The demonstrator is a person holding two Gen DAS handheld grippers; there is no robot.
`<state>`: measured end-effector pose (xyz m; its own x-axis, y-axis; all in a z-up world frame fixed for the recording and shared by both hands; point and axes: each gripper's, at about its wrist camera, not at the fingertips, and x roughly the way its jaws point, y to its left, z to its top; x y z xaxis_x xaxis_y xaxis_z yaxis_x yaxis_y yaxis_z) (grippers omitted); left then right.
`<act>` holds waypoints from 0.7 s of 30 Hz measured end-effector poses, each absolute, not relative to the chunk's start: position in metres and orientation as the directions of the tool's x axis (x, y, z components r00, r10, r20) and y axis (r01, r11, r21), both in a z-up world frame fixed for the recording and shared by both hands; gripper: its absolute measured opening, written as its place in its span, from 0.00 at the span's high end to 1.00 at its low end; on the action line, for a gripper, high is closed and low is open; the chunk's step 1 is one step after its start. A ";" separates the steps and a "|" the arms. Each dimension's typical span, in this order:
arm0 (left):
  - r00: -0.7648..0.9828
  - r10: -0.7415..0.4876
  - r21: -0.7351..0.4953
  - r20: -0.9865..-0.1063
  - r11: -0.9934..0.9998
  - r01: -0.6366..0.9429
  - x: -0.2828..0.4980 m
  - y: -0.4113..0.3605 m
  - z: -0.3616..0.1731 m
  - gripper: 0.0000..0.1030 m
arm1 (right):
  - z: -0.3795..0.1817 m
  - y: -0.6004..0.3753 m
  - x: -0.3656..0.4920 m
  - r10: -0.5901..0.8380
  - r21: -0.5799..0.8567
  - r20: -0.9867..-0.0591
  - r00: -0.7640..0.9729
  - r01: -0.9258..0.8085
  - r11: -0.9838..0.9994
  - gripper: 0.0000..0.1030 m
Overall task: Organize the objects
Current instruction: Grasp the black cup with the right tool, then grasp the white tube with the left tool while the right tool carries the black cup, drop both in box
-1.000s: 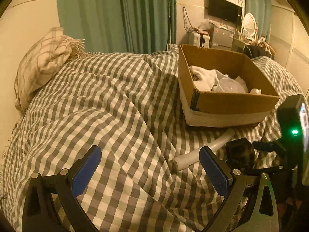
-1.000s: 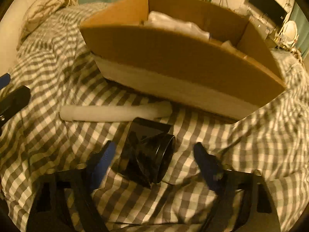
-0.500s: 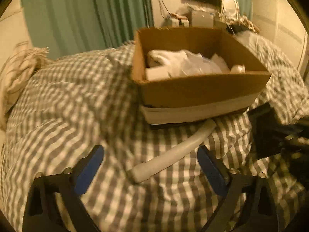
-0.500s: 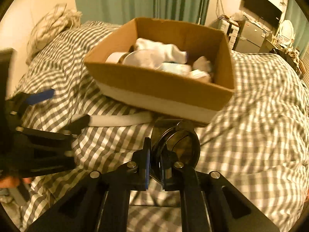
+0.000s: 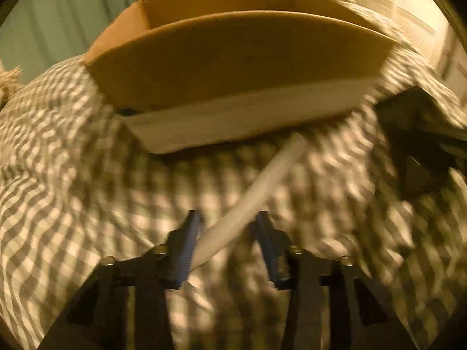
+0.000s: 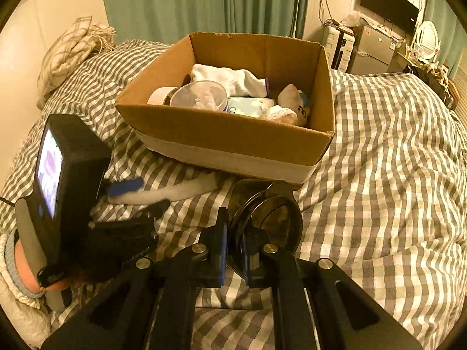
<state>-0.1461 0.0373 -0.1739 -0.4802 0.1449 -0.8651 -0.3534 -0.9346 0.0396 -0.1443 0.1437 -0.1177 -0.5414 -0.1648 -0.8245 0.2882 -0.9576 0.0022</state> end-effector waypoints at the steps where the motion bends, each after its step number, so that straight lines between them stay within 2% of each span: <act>1: -0.475 0.148 0.045 -0.867 -0.927 -0.371 -0.143 0.041 -0.175 0.77 | -0.116 0.144 -0.143 -0.166 0.002 -0.822 -0.545 0.288 -0.958 0.93; 2: -0.478 0.127 0.072 -0.869 -0.923 -0.377 -0.140 0.045 -0.176 0.91 | -0.116 0.144 -0.142 -0.165 0.001 -0.821 -0.547 0.288 -0.958 0.93; 3: -0.471 0.109 0.085 -0.875 -0.924 -0.373 -0.138 0.046 -0.177 0.94 | -0.114 0.144 -0.140 -0.164 -0.001 -0.819 -0.550 0.288 -0.958 0.93; 7: -0.477 0.145 0.025 -0.867 -0.943 -0.332 -0.128 0.036 -0.160 0.95 | -0.108 0.146 -0.132 -0.164 -0.002 -0.811 -0.562 0.283 -0.959 0.93; 14: -0.565 0.211 -0.031 -0.798 -0.950 -0.311 -0.090 0.028 -0.100 0.95 | -0.074 0.153 -0.109 -0.181 0.003 -0.767 -0.615 0.279 -0.960 0.93; 21: -0.668 0.228 -0.013 -0.708 -0.951 -0.310 -0.072 0.028 -0.030 0.95 | -0.012 0.149 -0.086 -0.209 -0.024 -0.690 -0.693 0.311 -0.950 0.93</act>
